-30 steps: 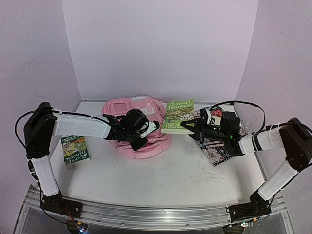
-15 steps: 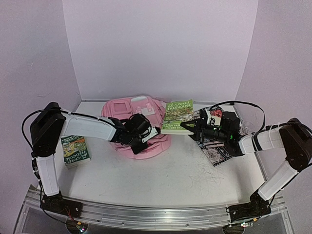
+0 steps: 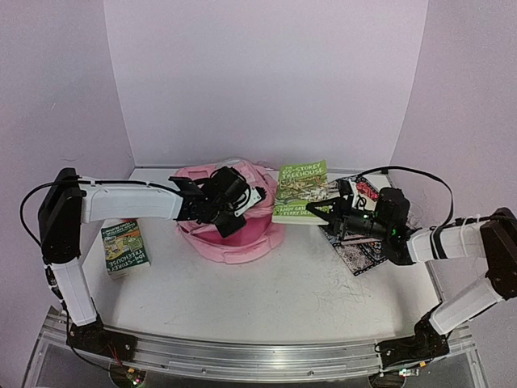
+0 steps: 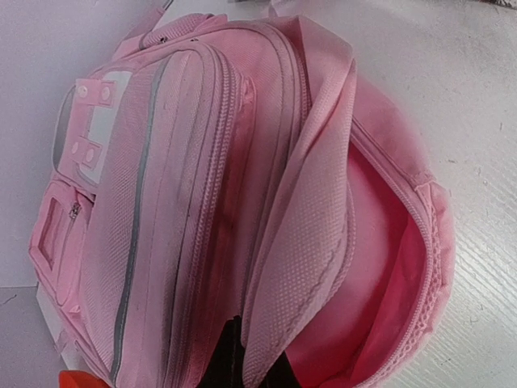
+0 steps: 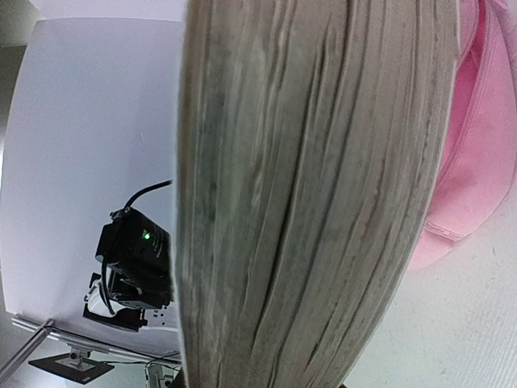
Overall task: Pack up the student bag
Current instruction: Open the largest pocket of the student bag, then place the book in the largest pocket of the bag.
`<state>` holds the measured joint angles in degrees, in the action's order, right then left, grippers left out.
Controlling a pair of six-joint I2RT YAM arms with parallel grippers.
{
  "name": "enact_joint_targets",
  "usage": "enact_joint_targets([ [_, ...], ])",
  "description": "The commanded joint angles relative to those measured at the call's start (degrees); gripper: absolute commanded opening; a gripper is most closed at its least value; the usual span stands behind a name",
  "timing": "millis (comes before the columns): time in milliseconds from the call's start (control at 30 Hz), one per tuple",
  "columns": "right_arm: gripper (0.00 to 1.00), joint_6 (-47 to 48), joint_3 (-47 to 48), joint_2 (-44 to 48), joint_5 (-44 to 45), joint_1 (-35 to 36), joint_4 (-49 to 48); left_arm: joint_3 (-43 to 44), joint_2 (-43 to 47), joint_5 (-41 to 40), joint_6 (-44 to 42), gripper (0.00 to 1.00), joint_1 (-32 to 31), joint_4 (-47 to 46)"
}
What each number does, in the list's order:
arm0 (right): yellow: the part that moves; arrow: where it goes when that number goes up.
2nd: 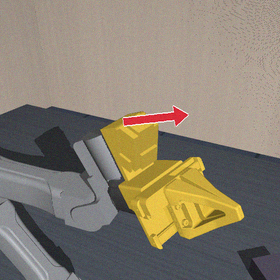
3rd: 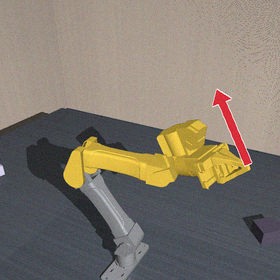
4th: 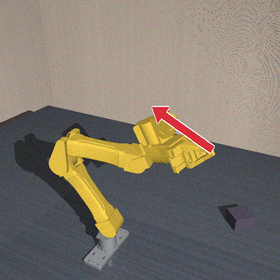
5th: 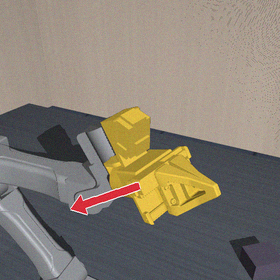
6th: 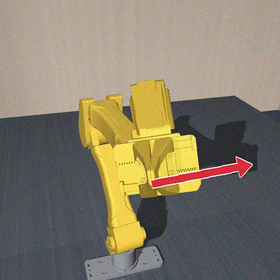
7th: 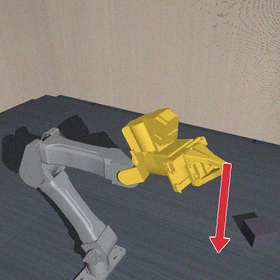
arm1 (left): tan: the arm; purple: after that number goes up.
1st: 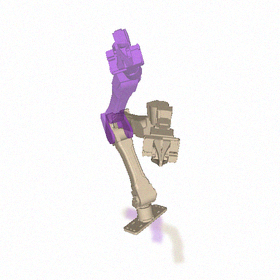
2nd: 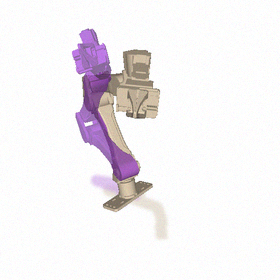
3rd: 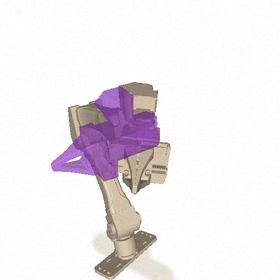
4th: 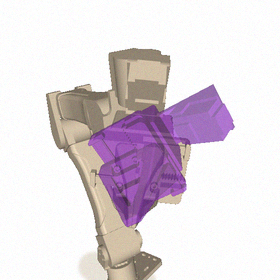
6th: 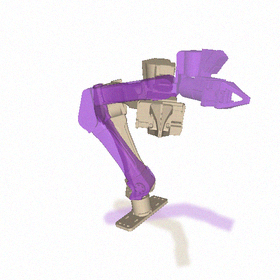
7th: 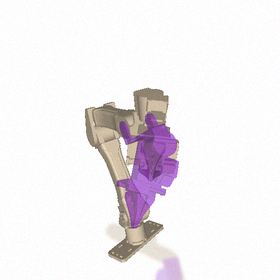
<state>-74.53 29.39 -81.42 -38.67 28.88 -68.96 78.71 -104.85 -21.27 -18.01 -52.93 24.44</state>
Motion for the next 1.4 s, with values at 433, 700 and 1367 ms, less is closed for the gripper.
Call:
enact_joint_targets([
  [433, 0.0, 4.7, -2.2, 7.7, -6.0, 3.5, -4.5, 16.1, 5.1, -5.2, 9.7, 0.0, 1.7, -1.8],
  [700, 0.0, 2.5, -0.7, 0.8, -5.3, 8.0, -7.5, 17.5, 9.0, -4.8, 11.3, 0.0, 1.8, -2.2],
  [1367, 0.0, -3.3, 26.0, -27.6, -9.8, 12.5, -15.6, 12.3, 16.9, 10.5, 13.0, 0.0, 1.7, -2.0],
])
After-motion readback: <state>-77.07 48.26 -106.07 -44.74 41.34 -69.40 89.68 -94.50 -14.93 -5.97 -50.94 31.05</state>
